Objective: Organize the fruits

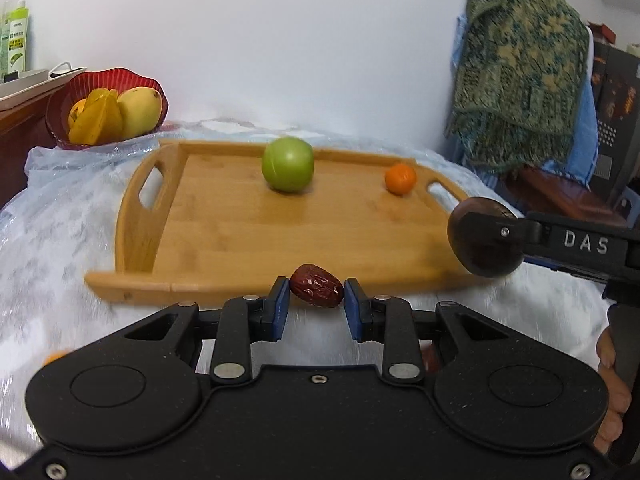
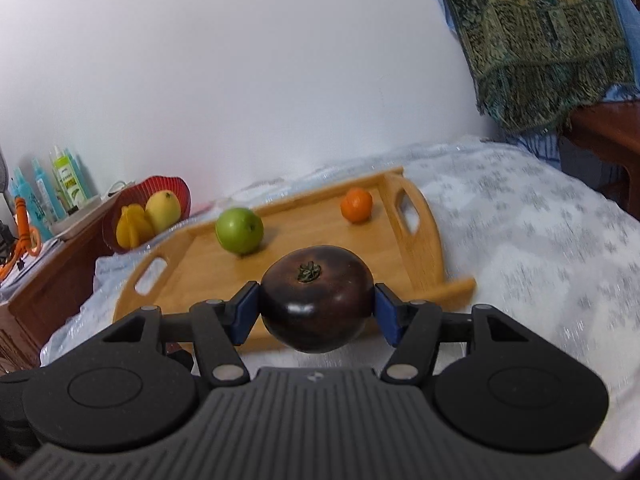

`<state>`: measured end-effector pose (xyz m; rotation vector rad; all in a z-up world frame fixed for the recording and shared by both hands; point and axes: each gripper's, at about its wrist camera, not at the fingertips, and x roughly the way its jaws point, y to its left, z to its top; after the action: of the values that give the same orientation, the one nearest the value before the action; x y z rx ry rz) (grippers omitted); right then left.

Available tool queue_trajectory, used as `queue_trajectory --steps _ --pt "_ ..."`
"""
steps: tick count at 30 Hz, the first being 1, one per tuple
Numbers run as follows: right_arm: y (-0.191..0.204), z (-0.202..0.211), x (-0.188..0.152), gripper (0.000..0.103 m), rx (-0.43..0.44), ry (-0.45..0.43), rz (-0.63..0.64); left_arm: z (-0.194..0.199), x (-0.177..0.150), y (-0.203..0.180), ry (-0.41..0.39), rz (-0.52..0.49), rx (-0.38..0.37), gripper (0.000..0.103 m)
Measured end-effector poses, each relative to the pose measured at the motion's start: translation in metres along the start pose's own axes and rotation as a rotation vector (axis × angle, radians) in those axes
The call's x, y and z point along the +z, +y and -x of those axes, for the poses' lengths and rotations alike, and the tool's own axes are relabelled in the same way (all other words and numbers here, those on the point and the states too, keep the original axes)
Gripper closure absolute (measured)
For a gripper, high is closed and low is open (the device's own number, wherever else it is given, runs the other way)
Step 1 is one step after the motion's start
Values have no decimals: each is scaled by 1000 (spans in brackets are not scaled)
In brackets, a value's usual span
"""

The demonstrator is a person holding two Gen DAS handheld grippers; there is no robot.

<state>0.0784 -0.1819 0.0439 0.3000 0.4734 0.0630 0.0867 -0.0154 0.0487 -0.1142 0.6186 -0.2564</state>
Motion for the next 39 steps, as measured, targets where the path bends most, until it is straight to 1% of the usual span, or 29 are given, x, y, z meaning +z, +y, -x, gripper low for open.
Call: queue_trajectory --steps 3,6,8,10,15,19,25,32,39 --pt "3 -14 14 40 2 -2 18 -19 18 6 16 25 6 75" --pt "6 -29 26 40 -1 0 74 -37 36 11 25 68 -9 75" --pt "9 -41 31 40 -16 -2 133 -46 45 13 10 61 4 75" --pt "11 -52 34 40 -35 1 164 -53 52 13 -3 42 20 75" --pt "5 -73 38 40 -49 43 122 -71 67 13 -6 42 23 75" --pt "6 -87 38 40 -74 57 162 -86 71 11 10 33 25 75" --pt "-1 -103 41 40 -92 86 151 -98 72 14 23 48 38 75" --pt "-1 -115 38 40 -105 121 167 -104 68 14 36 49 43 75" --pt "-2 -120 38 40 -111 123 173 -110 64 10 54 46 40 75"
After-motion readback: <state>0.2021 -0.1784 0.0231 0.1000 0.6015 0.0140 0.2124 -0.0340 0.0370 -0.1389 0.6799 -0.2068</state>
